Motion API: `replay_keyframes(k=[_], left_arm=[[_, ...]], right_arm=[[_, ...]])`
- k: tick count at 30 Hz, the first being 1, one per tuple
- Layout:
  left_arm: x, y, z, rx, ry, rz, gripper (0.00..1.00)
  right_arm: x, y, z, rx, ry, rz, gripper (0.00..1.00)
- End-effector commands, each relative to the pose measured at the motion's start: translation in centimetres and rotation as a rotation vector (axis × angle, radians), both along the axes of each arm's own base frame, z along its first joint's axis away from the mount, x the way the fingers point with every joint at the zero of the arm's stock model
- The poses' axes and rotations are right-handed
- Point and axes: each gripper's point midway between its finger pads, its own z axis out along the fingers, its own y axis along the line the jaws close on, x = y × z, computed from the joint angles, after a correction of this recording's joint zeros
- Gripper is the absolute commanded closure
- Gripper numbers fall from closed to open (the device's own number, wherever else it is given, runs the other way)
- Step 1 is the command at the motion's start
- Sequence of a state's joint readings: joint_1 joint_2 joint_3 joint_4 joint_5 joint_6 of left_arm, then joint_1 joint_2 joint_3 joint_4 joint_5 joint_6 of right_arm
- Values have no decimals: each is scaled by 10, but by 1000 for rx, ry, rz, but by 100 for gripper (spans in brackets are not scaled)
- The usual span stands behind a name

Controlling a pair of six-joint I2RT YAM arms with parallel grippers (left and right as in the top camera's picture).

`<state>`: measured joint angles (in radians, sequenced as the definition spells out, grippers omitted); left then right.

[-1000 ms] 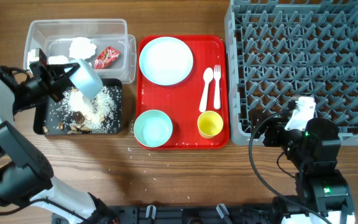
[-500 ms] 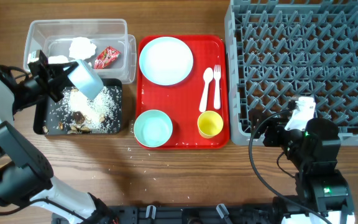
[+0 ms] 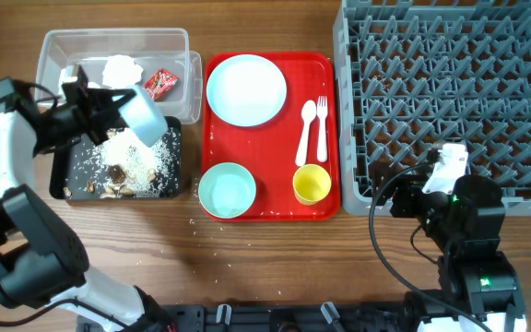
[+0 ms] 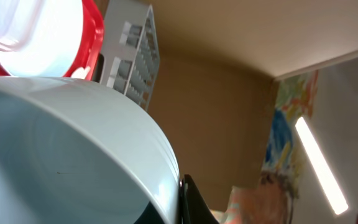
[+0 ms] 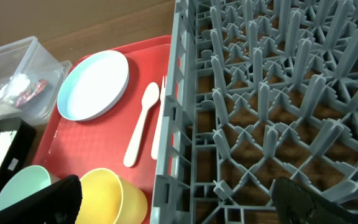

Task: Sort waste into correct bins and load items into the dishwasher rack
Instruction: 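Return the emptied bowl to the red tray with the left gripper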

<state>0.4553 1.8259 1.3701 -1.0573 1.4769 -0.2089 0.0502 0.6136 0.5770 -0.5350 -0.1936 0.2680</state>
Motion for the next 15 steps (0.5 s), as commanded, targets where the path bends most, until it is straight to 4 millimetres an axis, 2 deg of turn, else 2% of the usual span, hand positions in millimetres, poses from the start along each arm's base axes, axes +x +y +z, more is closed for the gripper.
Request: replay_keyframes(k=[1,6,9,12,15], left_arm=[[-1,-35,26,121,-86,-86,96],[7,-86,24,515,-142,-179,96],[14,-121,14,732,-220,-224,96],[13,-173,-10,939,-294,-304,96],[8,-201,-36,1101,-312,-356,96]], right_arm=[[3,-1,12,-10,-31,-3,0],[3,-1,11,-10,-30,-2,0],[3,-1,12,-9,-31,-3,0],[3,-1,11,-10,-31,-3,0],[3,-1,11,-10,-30,-3,1]])
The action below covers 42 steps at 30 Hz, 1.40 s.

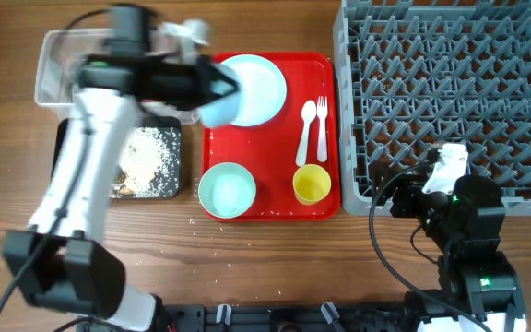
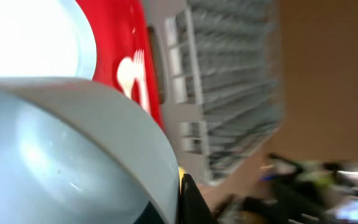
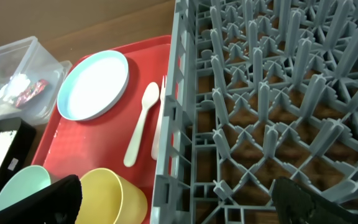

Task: Sort waste into correct bins and load items into the dishwasher rack
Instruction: 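Return the emptied bowl to the red tray with the left gripper, then grasp the yellow cup with the left gripper and lift it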

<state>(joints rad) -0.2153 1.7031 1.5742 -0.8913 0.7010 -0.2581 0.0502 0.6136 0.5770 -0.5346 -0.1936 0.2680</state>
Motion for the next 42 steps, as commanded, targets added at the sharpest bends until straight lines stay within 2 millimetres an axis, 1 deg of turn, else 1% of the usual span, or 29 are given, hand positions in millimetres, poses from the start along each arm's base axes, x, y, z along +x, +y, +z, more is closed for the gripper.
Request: replay_keyframes(k=[1,4,7,10,12,14,16,19,20,21,23,24,25,28,31,33,34,36,37,39,42], left_arm=[[5,-18,-53,382,-68,41,96],[-6,-40,-87,523,-65,-12,96],[-19,-57,-117,583,-29,-75,96],[-28,-66,-139,615,14,-115,96],[-34,-68,-151,629,57,-112,96],[-39,-69,-156,638,76,-123,94],[-42,-69,-157,644,82,-129,90],[-40,-68,-156,635,95,-102,81],[-40,-68,-156,622,106,-95,75],[-40,-69,-156,606,119,-91,70],[-40,-67,-152,568,145,-90,64],[-40,-64,-148,540,169,-87,60],[-40,-56,-140,515,206,-72,58],[-34,-32,-121,507,246,-20,60],[-28,-10,-100,496,252,36,60],[-24,3,-86,481,237,71,60],[-23,7,-80,472,230,84,60],[-19,20,-64,444,207,123,59],[-18,24,-59,434,199,136,59],[-13,38,-45,413,168,180,57],[-6,53,-36,399,147,226,55]], right_arm=[[3,-1,11,-10,-29,-3,0],[2,-1,11,-10,-28,-3,0],[2,-1,10,-11,-23,-3,0],[2,-1,10,-10,-22,-3,0],[1,-1,10,-10,-21,-3,0],[1,-1,9,-10,-20,-3,0],[1,-1,9,-10,-20,-3,0],[1,-1,9,-8,-20,-4,0],[2,-1,10,-7,-21,-4,0],[2,-1,10,-7,-22,-5,0],[2,-1,10,-7,-22,-4,0],[2,-1,10,-7,-21,-4,0],[2,-1,10,-7,-22,-4,0],[2,-1,10,-6,-23,-4,0],[2,0,10,-5,-22,-2,0],[1,6,12,23,-24,28,0],[1,11,14,54,-28,41,3],[1,20,21,119,-38,68,12],[1,23,24,141,-43,74,13],[4,24,28,179,-44,58,15],[10,29,34,204,-23,77,15]])
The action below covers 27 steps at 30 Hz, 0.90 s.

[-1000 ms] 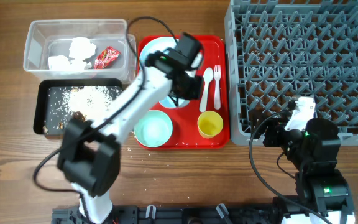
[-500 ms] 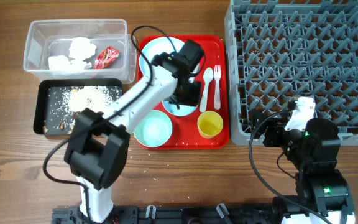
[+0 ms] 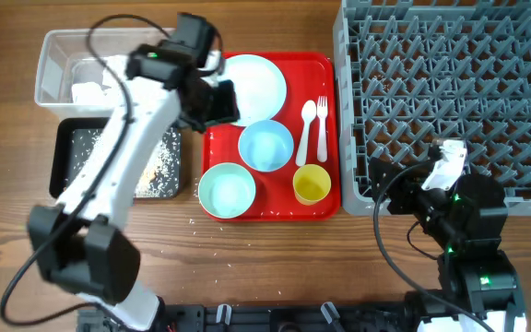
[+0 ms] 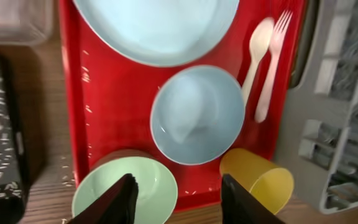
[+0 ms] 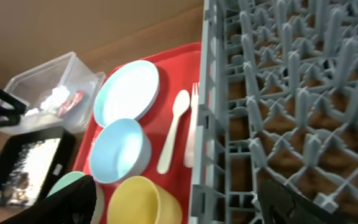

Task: Sort waste into correct bins and load items into the dishwasher rack
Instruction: 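Grasp the yellow cup with the left gripper and lift it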

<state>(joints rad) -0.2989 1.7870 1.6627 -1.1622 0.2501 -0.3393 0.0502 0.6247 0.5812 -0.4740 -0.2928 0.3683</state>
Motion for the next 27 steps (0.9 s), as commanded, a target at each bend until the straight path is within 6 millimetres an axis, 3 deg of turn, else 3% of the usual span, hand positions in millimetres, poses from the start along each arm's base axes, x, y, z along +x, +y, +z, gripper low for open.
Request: replay_keyframes(k=[1,6,13,18,23,27], left_arm=[[13,21,24,-38,-65,69,55],[15,16,25,-43,-81,55,60],[-5,-40,22,-43,-95,-116,58],[-28,-81,-3,-34,-44,-225,58],[-49,-116,-34,-9,37,-294,59],[-62,-132,-63,25,107,-322,59]], right_arm=[[12,17,26,71,30,65,15],[35,35,34,-6,141,146,13],[67,39,52,-4,209,127,0],[68,20,68,8,183,66,0],[58,1,64,-11,214,25,0],[52,-3,56,-34,249,24,0]])
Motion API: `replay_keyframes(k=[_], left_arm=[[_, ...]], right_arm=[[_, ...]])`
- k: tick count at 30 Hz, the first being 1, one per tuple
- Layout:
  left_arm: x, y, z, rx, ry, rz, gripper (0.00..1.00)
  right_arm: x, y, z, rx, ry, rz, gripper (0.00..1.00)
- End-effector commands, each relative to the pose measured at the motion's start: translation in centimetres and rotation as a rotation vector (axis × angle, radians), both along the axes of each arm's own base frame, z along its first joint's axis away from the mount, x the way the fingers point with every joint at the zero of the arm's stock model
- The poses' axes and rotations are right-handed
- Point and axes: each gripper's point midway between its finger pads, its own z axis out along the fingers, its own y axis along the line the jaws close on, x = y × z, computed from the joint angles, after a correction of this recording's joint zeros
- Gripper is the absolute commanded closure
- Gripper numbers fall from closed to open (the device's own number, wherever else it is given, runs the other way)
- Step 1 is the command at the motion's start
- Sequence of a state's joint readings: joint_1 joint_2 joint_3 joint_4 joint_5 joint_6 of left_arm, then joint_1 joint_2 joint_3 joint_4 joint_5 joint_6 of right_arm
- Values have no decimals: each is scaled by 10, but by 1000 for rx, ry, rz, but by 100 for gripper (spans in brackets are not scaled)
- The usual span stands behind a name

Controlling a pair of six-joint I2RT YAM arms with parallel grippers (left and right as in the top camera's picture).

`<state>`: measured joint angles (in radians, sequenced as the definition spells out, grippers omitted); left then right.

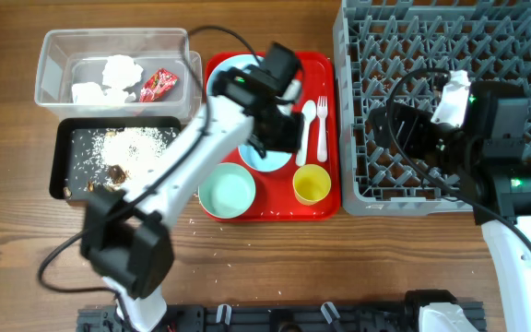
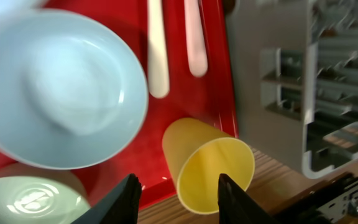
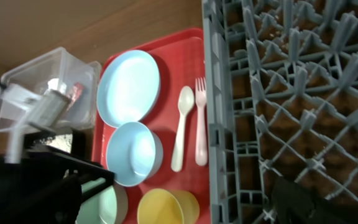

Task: Sort waste into correct bins and load items into the dishwasher rack
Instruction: 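Grasp the yellow cup with the left gripper and lift it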

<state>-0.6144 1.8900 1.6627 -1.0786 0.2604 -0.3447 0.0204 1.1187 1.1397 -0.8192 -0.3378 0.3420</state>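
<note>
On the red tray (image 1: 325,198) stand a blue bowl (image 2: 61,87), a green bowl (image 1: 226,191), a yellow cup (image 1: 312,184) and a pale blue plate (image 3: 129,84), with a spoon (image 1: 307,124) and fork (image 1: 322,129) beside them. My left gripper (image 1: 279,134) hangs open over the blue bowl; in its wrist view the gripper (image 2: 179,202) has the cup's (image 2: 210,165) rim between its fingers. The right gripper (image 1: 404,129) is open above the front left part of the grey dishwasher rack (image 1: 487,55), holding nothing.
A clear bin (image 1: 53,46) at the back left holds white tissue and a red wrapper. In front of it a black tray (image 1: 63,161) carries rice and food scraps. Rice grains lie scattered on the wooden table before the tray.
My left gripper, still open, has moved right from the tray's left edge to above the blue bowl and cup. The right arm has moved from the table's front edge to over the rack.
My left gripper held the blue bowl tipped over the black tray. Then it held the bowl over the red tray by the plate. Later the bowl stood on the tray and the gripper was open beside it; now the gripper hangs over the bowl and cup.
</note>
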Motion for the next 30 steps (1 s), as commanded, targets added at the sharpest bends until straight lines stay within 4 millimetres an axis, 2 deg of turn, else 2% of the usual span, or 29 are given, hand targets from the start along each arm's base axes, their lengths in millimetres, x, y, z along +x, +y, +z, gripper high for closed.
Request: replay_keyframes(k=[1,6,15,22,25,27,30], left_arm=[[-15,-13,-38,51,97,-6,60],[-19,-15,-64,79,169,10,66],[-27,-25,-65,66,162,-55,70],[-46,-33,-65,85,184,-110,74],[-51,-34,-65,91,189,-121,83],[-52,-33,-65,97,195,-121,96],[-53,-33,-65,97,197,-121,96]], right_arm=[[-3,-5,6,-38,-14,1,0],[-5,-6,4,-56,-8,10,0],[-5,-6,4,-56,-8,10,0],[-5,-6,4,-56,-8,10,0],[-6,-6,3,-56,-5,11,0],[-7,-6,2,-57,1,12,0],[-8,-6,2,-57,6,12,0]])
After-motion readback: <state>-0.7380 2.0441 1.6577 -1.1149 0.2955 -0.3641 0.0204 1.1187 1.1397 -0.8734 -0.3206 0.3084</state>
